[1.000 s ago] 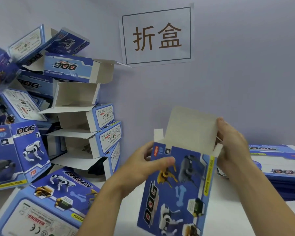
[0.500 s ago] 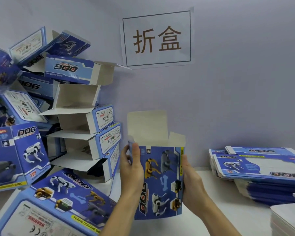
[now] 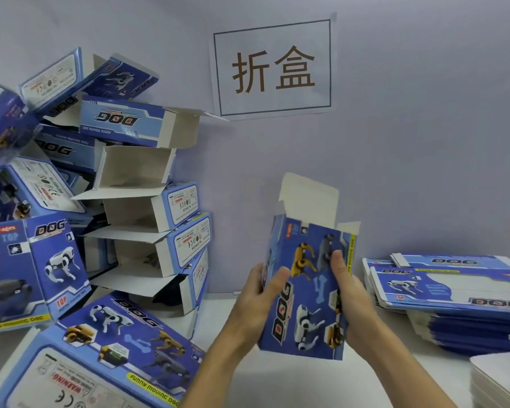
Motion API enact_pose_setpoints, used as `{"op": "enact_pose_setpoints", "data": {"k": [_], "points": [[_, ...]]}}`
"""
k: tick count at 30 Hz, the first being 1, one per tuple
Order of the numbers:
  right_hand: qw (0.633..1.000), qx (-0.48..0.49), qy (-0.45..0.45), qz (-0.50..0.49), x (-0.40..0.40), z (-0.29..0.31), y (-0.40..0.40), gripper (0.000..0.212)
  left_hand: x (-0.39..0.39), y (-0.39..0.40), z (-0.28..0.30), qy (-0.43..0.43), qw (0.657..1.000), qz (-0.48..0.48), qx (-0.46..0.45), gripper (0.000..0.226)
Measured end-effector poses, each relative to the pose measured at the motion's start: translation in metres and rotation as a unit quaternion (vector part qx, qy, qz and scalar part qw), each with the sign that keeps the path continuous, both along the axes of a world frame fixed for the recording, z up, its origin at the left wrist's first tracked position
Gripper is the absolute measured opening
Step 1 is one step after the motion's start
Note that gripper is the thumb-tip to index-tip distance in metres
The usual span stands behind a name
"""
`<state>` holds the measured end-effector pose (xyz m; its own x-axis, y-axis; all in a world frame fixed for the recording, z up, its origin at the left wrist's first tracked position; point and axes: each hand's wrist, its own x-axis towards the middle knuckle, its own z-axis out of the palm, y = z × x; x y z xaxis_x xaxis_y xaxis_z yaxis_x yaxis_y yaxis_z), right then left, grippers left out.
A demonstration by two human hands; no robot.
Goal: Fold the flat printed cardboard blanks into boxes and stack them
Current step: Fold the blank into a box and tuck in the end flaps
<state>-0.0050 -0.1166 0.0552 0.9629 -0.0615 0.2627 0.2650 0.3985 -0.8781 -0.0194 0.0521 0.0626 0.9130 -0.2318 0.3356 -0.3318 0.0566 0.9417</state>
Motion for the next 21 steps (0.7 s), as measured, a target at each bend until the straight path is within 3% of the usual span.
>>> {"op": "enact_pose_setpoints", "data": {"k": [4,10,16,21], "points": [[0.998,0.035,0.043,0.040,-0.002,-0.003,-0.003,0.059,0.001,-0.012,-0.010,0.009,0.997,0.067,-0.031,0.073],[0.995,0.039,0.030,0.081,-0.005,-0.004,0.000,0.052,0.008,-0.010,-0.017,0.020,0.986,0.158,-0.057,0.069],[0.994,-0.018,0.030,0.101,-0.006,-0.008,-0.002,0.043,0.010,-0.003,-0.012,0.044,0.989,0.136,-0.039,0.070],[0.998,-0.044,0.026,0.038,-0.003,-0.007,-0.009,0.064,0.002,-0.005,0.001,0.072,0.997,0.037,0.016,0.075]]}}
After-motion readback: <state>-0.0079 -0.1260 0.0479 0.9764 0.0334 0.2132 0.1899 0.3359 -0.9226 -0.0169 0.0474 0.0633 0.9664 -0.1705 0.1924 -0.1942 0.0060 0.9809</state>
